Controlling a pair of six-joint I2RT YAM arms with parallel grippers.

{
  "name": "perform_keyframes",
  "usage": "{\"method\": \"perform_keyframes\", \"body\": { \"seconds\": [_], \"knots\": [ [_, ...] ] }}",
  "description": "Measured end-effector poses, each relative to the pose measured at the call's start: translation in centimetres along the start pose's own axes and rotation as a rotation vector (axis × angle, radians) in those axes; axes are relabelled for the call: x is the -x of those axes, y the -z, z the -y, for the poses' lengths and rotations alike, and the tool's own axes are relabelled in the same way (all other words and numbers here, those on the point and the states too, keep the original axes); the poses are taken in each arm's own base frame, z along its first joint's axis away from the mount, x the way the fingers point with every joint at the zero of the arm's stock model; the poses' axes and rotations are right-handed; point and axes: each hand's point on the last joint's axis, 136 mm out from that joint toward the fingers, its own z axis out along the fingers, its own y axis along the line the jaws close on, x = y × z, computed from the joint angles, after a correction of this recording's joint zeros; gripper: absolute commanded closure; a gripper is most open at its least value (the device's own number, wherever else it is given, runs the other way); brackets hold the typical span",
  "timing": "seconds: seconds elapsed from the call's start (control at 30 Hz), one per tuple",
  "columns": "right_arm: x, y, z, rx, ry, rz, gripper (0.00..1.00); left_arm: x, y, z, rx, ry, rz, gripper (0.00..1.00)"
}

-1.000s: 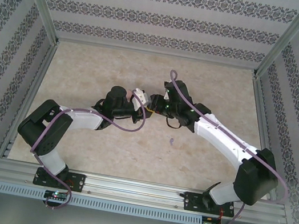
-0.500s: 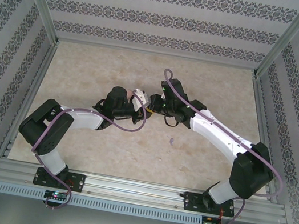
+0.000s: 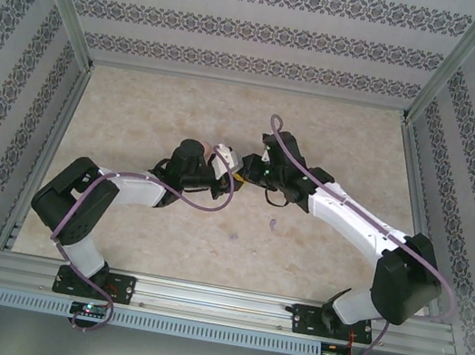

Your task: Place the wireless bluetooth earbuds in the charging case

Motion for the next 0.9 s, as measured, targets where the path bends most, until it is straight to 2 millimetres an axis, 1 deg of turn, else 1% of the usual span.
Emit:
{"method": "perform_keyframes", "body": {
  "seconds": [0.07,0.2,0.27,0.33,0.4,0.5,0.6,0.77,0.87,0.9],
  "knots": [
    [0.0,0.7,0.2,0.004,-0.01,0.014,0.68,0.2,-0.1,-0.1,0.009,-0.003,0.009,1.0],
    [0.9,4.0,1.9,-0.016,-0.049,0.095,0.57,0.5,-0.1,-1.4,0.074,0.014,0.026,1.0],
    [1.3,5.7,2.6,-0.022,-0.06,0.138,0.54,0.7,0.1,-2.2,0.119,0.036,0.046,1.0],
    [1.0,6.7,3.1,-0.028,-0.064,0.152,0.53,0.9,0.5,-3.1,0.164,0.065,0.07,1.0],
    [0.0,7.0,3.9,-0.045,-0.067,0.137,0.53,1.1,1.0,-4.3,0.216,0.099,0.088,1.0],
    [-2.5,6.6,5.5,-0.103,-0.065,0.076,0.52,1.6,1.7,-5.8,0.288,0.135,0.11,1.0],
    [-6.3,5.8,6.3,-0.156,-0.041,-0.023,0.51,3.2,2.7,-6.4,0.339,0.149,0.145,1.0],
    [-13.4,5.3,5.6,-0.198,0.038,-0.181,0.51,7.1,5.6,-6.9,0.419,0.154,0.225,1.0],
    [-17.5,5.2,5.1,-0.227,0.075,-0.263,0.5,8.6,7.1,-7.3,0.473,0.165,0.246,1.0],
    [-18.6,5.2,5.0,-0.24,0.082,-0.283,0.5,8.9,7.5,-7.4,0.49,0.168,0.249,1.0]
  ]
}}
